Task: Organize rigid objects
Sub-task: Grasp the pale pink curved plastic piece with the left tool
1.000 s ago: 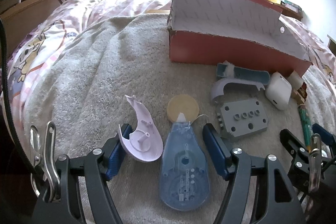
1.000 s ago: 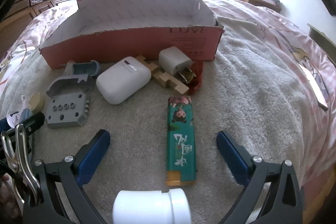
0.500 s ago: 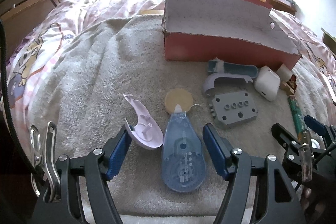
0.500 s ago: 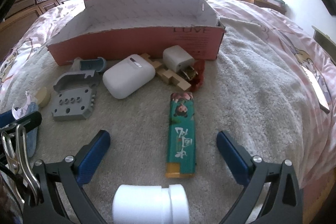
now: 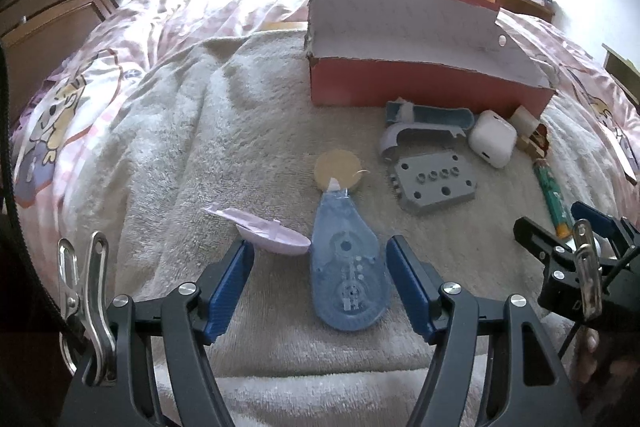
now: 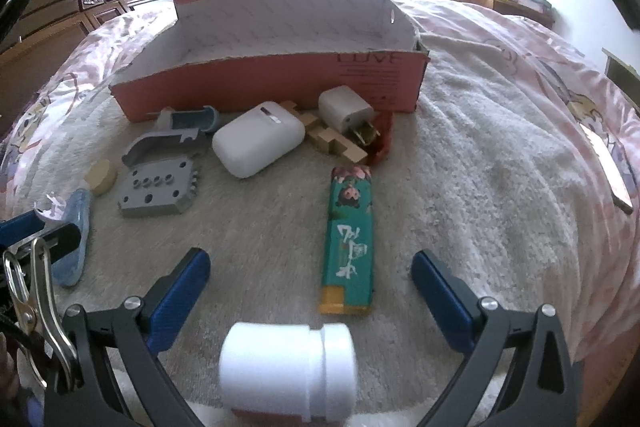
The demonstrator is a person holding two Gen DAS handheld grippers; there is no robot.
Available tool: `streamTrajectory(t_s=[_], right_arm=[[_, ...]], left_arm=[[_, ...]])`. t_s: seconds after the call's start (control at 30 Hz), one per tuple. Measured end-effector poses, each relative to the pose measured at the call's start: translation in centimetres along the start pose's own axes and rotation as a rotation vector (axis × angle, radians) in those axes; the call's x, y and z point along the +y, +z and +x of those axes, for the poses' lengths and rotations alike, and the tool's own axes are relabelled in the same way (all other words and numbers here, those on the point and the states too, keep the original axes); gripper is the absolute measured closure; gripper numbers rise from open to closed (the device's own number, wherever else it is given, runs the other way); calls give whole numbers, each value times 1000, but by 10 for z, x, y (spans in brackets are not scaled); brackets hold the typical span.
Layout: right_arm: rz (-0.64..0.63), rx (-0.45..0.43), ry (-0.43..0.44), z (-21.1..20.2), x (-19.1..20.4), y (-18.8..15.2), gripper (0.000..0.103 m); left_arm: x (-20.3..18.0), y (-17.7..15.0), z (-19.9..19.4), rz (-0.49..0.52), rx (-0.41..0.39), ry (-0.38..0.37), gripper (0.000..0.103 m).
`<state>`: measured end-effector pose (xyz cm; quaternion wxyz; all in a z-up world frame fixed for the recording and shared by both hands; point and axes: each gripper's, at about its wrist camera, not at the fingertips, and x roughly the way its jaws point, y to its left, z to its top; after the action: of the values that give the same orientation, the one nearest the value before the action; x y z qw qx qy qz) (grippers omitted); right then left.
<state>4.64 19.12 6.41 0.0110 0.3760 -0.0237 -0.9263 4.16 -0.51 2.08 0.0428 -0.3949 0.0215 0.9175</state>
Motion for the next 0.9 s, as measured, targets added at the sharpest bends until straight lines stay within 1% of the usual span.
streamTrajectory(t_s=[0.2, 0.27, 0.37, 0.53, 0.6, 0.77, 0.9], right_arm=[[10, 7, 16, -4, -4, -2, 1], [8, 9, 21, -5, -4, -2, 1], [-3, 7, 27, -7, -3, -3, 1], [-23, 1, 40, -11, 2, -5, 1], [-28, 1, 43, -12, 3, -5, 1], [-39, -5, 48, -14, 6, -6, 1], [-47, 2, 63, -16, 9, -6, 1]], left_arm=[[-1, -5, -8, 21, 19, -39, 32], [-1, -8, -10, 33, 27, -40, 32], [-1, -14, -8, 56, 42, -20, 32], [7, -18, -6, 42, 50, -29, 32], [9, -18, -8, 41, 44, -34, 32], [20, -13, -23, 40, -10, -32, 32], [31, -11, -23, 33, -15, 12, 32]])
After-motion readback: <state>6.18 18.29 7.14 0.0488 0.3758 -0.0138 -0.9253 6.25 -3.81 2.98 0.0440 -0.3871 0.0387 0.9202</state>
